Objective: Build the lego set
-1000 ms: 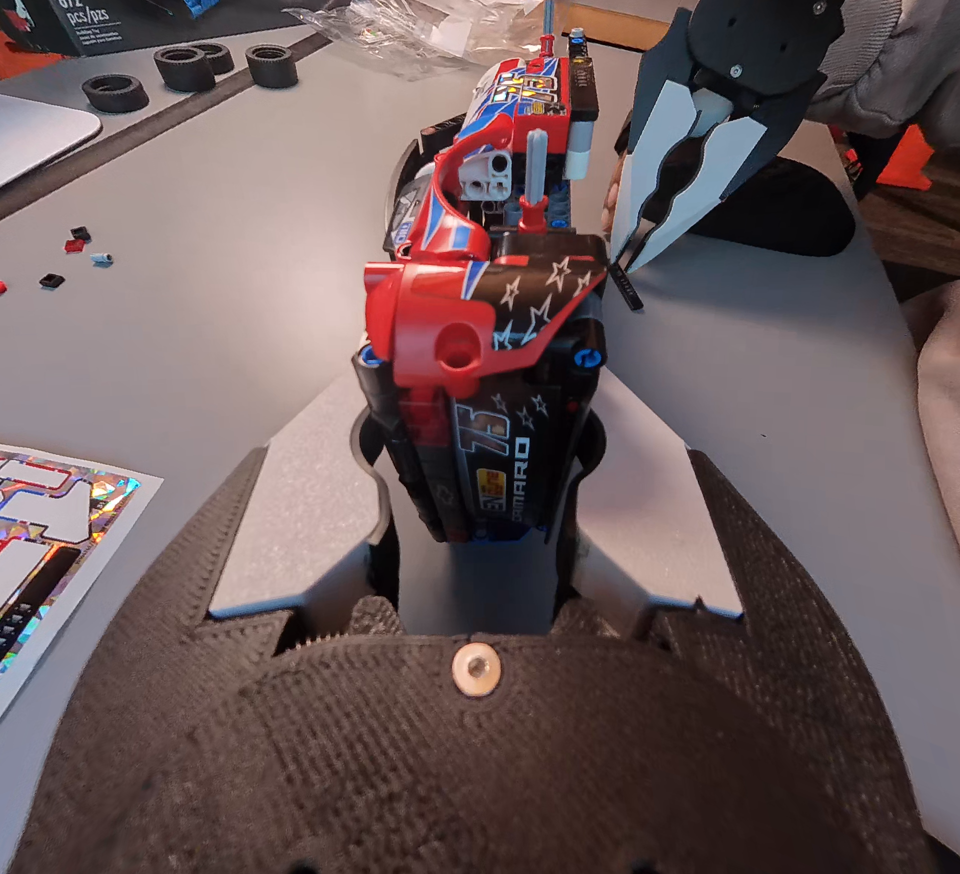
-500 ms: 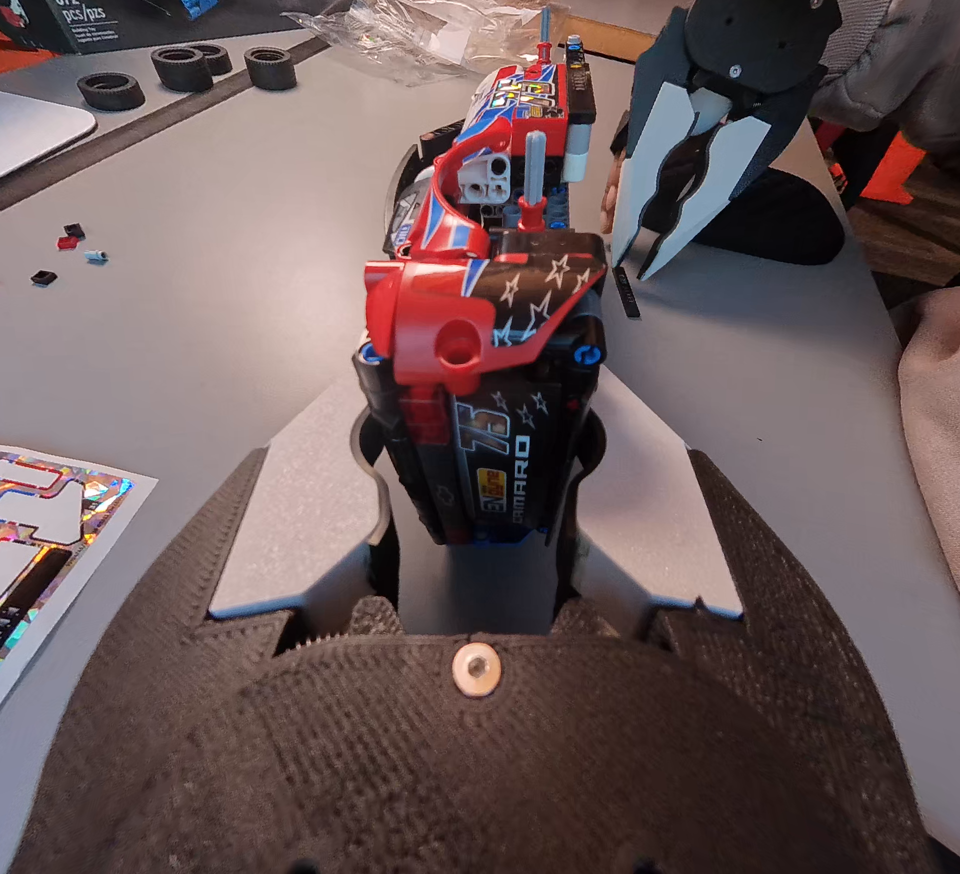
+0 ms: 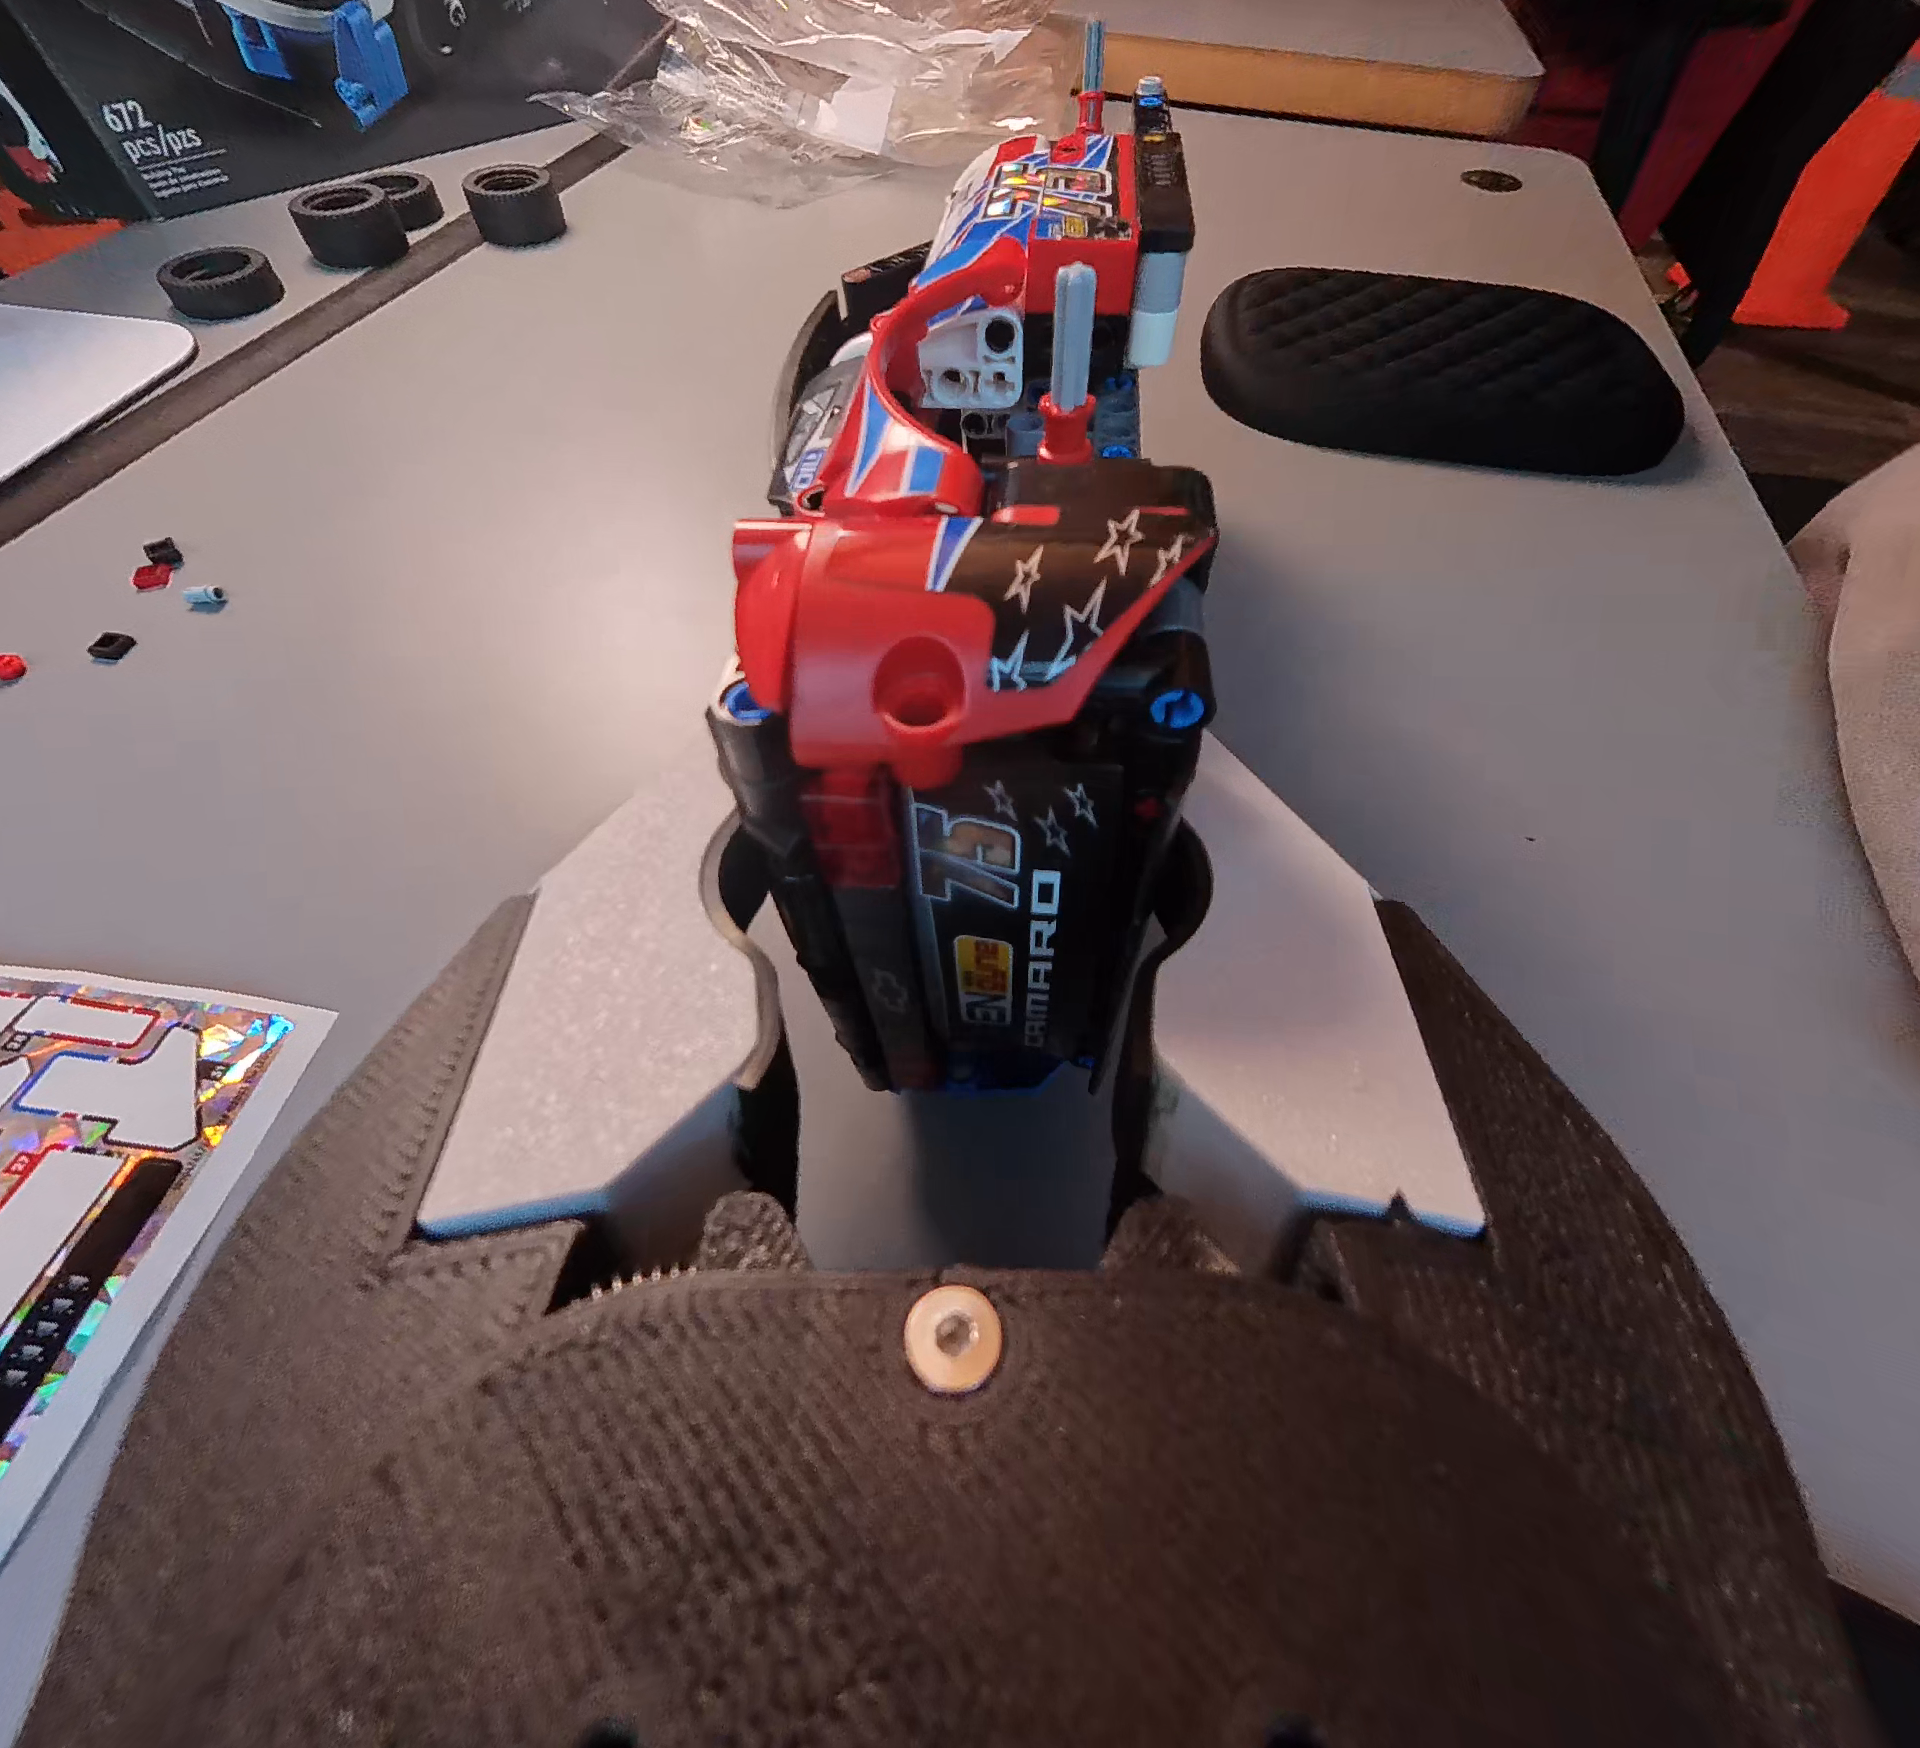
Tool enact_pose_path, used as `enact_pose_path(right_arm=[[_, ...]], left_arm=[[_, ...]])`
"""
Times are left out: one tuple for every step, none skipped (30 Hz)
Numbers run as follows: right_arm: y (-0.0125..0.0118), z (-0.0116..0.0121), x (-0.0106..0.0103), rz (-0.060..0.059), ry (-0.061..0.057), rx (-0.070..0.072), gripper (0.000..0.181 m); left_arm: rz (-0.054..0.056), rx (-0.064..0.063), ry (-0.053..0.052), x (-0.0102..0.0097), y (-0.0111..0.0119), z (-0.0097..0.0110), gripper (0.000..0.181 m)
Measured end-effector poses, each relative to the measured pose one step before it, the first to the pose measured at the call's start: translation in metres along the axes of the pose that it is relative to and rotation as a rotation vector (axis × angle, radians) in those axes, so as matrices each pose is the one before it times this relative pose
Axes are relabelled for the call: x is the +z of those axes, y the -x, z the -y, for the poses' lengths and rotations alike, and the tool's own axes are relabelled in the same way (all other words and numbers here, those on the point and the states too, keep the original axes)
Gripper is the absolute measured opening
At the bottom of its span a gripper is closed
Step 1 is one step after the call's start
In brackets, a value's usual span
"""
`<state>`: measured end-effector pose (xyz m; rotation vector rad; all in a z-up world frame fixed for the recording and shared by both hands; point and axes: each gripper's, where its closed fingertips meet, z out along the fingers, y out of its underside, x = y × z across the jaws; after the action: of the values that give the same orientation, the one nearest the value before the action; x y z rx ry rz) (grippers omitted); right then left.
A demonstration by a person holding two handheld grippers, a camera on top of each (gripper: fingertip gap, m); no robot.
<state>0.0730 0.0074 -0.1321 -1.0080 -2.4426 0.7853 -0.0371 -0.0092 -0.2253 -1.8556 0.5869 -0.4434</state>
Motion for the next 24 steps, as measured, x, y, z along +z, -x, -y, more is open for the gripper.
enact_pose_path(right_arm=[[-0.01455, -0.00120, -0.00535, -0.0313, 0.0524, -0.0160, 0.004], [-0.01300, -0.00527, -0.00102, -0.0204, 0.0523, -0.0097, 0.005], [-0.00613, -0.00437, 0.00217, 0.0191, 0.0308, 0.0113, 0.004], [-0.00205, -0.00194, 0.00367, 0.0369, 0.0088, 0.0300, 0.005], [-0.00143, -0.00068, 0.00423, 0.0273, 0.0015, 0.0255, 0.004], [0.00068, -0.00149, 0.00454, 0.0274, 0.0074, 0.0114, 0.004], [0.00163, -0.00233, 0.00430, 0.0230, 0.0133, 0.0019, 0.004], [0.00128, -0.00183, 0.00366, 0.0129, 0.0101, -0.0016, 0.005], [0.00064, -0.00178, 0.00285, 0.0057, 0.0093, -0.0021, 0.004], [-0.00029, -0.00231, 0.00210, -0.0013, 0.0107, -0.0017, 0.004], [-0.00057, -0.00211, 0.00129, -0.0027, 0.0077, -0.0003, 0.005], [-0.00004, 0.00076, -0.00019, 0.0024, -0.0104, 0.0046, 0.004], [-0.00070, -0.00089, -0.00022, -0.0007, 0.0014, 0.0059, 0.004], [-0.00100, -0.00076, -0.00027, -0.0044, 0.0020, -0.0001, 0.004], [-0.00049, -0.00090, -0.00012, -0.0017, 0.0054, -0.0038, 0.004], [-0.00056, -0.00005, -0.00003, -0.0029, 0.0035, -0.0055, 0.004], [-0.00027, -0.00022, 0.00000, -0.0004, 0.0071, -0.0066, 0.004], [-0.00038, 0.00036, 0.00029, -0.0006, 0.0052, -0.0069, 0.004], [0.00014, 0.00074, 0.00048, 0.0029, 0.0034, -0.0046, 0.004], [-0.00014, 0.00009, 0.00026, 0.0018, 0.0078, -0.0041, 0.004], [-0.00045, 0.00012, 0.00016, 0.0007, 0.0071, -0.0042, 0.004], [-0.00033, 0.00010, 0.00014, 0.0003, 0.0054, -0.0037, 0.004], [-0.00035, 0.00010, 0.00003, -0.0004, 0.0034, -0.0033, 0.004], [-0.00049, 0.00010, 0.00025, -0.0019, 0.0023, -0.0033, 0.005]], left_arm=[[0.0017, 0.0086, 0.0029, -0.00009, -0.00049, -0.00008, 0.073], [0.0019, 0.0079, 0.0033, -0.00018, -0.00042, -0.00014, 0.073], [0.0015, 0.0073, 0.0031, -0.00009, -0.00046, -0.00007, 0.073], [0.0021, 0.0068, 0.0029, 0.00009, -0.00044, -0.00008, 0.073], [0.0020, 0.0057, 0.0026, -0.00004, -0.00036, 0.00003, 0.073], [0.0013, 0.0035, 0.0023, 0.00011, -0.00019, -0.00010, 0.073], [0.0006, 0.0009, 0.0017, 0.00001, -0.00010, -0.00007, 0.073], [0.0002, -0.0011, 0.0010, 0.00001, 0.00002, -0.00011, 0.073], [-0.0005, -0.0019, -0.0007, -0.00010, 0.00018, 0.00003, 0.073], [-0.0012, -0.0024, -0.0018, 0.00005, 0.00004, 0.00000, 0.073], [-0.0012, -0.0021, -0.0018, 0.00004, 0.00021, 0.00010, 0.073], [-0.0011, -0.0017, -0.0010, 0.00002, 0.00003, 0.00001, 0.073], [-0.0012, -0.0020, -0.0014, 0.00006, 0.00012, 0.00007, 0.073], [-0.0010, -0.0020, -0.0014, 0.00006, 0.00017, 0.00007, 0.073], [-0.0007, -0.0012, -0.0010, 0.00000, -0.00002, 0.00001, 0.073], [0.0000, -0.0001, -0.0007, 0.00005, 0.00000, 0.00010, 0.073], [0.0000, 0.0006, -0.0002, -0.00001, -0.00009, 0.00002, 0.073], [0.0001, 0.0013, 0.0001, 0.00003, -0.00012, -0.00001, 0.073], [0.0005, 0.0014, 0.0002, -0.00006, -0.00011, -0.00005, 0.073], [0.0005, 0.0013, 0.0000, -0.00004, -0.00012, -0.00002, 0.073], [0.0002, -0.0008, 0.0002, 0.00001, 0.00011, -0.00002, 0.072], [-0.0003, -0.0013, 0.0002, 0.00001, 0.00001, -0.00002, 0.072], [-0.0004, -0.0011, -0.0001, 0.00007, 0.00001, -0.00007, 0.072], [-0.0005, -0.0011, -0.0004, -0.00008, 0.00002, 0.00001, 0.072]])
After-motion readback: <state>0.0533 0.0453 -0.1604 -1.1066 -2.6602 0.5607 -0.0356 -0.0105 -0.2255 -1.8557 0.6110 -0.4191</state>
